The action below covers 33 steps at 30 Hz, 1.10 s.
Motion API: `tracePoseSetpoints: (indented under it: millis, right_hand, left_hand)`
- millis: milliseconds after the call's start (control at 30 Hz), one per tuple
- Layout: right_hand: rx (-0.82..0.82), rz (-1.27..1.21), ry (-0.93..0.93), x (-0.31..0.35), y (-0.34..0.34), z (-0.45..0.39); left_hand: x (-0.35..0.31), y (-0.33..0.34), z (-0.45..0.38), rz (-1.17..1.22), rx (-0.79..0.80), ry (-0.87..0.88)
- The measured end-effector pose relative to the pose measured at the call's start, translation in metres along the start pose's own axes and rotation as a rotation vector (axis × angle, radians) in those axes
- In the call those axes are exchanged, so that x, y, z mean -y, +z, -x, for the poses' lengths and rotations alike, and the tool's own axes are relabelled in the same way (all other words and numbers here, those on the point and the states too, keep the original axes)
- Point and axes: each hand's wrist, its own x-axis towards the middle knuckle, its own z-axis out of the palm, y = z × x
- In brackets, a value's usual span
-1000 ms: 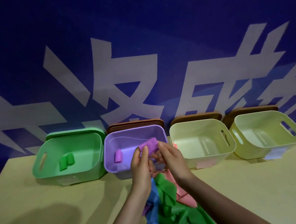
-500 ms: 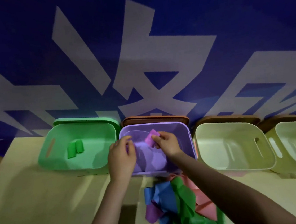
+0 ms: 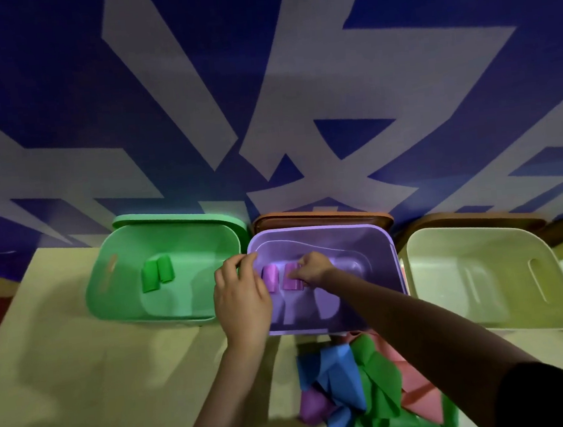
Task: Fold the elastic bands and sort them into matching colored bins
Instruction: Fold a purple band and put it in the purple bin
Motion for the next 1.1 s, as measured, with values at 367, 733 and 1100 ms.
tracePoseSetpoints:
  millis: [367,733,1100]
  right_hand:
    - [0.01,-0.244,0.005,-0.004,0.003,0.002]
    - [-0.219,-0.004,-0.024,-0.001,0.018,0.003]
    - [-0.215,0.038,-0.05,-0.005,0.014,0.008]
  left_hand:
    - [0.001,0.002,0.001,0.021,-0.006,-0.016]
    - [0.0,0.0,0.002,0.026,-0.005,-0.02]
    - [0.001,-0.001,0.001,0.013,0.024,-0.022]
